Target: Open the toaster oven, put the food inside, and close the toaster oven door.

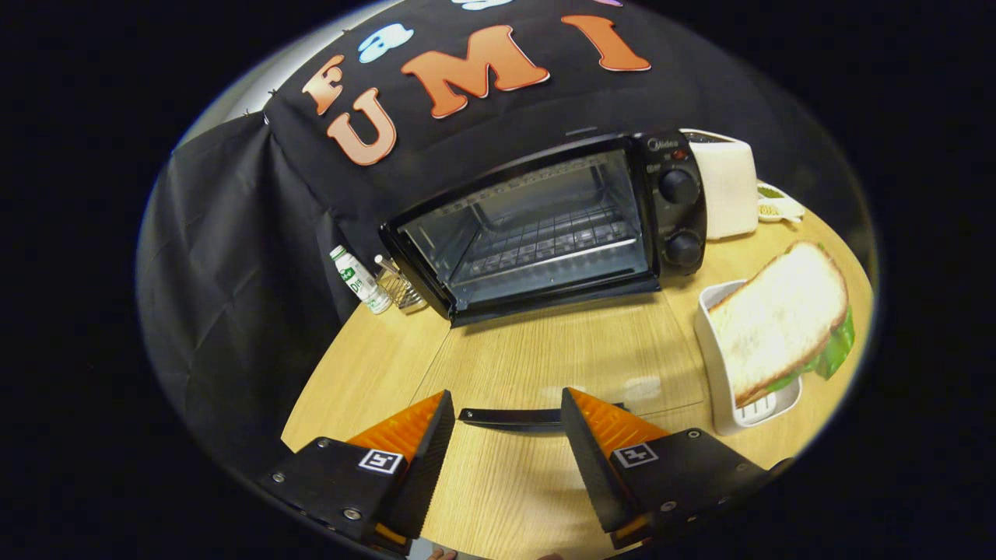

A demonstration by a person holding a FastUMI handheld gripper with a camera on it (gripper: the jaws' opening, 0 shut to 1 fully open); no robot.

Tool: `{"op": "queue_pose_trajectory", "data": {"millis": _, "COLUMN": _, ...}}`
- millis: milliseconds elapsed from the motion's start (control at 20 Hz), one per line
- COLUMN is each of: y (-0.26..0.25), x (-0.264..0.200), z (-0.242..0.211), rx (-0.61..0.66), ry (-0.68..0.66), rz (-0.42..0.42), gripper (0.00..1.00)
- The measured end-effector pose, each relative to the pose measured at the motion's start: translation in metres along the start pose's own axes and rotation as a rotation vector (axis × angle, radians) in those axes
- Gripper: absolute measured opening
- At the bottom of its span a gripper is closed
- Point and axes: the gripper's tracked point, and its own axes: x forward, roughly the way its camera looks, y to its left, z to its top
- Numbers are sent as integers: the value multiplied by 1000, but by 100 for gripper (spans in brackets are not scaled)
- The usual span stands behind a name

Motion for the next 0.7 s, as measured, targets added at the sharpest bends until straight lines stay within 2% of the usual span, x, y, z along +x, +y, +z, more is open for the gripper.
{"op": "queue_pose_trajectory", "data": {"millis": 100, "y": -9, "x": -17, "z": 14, "rx": -33, "ry": -26, "rz": -9, "gripper": 84}}
{"op": "queue_pose_trajectory", "data": {"millis": 250, "y": -37, "x": -41, "z": 40, "rx": -77, "ry": -78, "rz": -66, "gripper": 86}}
{"op": "queue_pose_trajectory", "data": {"millis": 700, "y": -118, "x": -94, "z": 101, "rx": -87, "ry": -156, "rz": -224, "gripper": 86}}
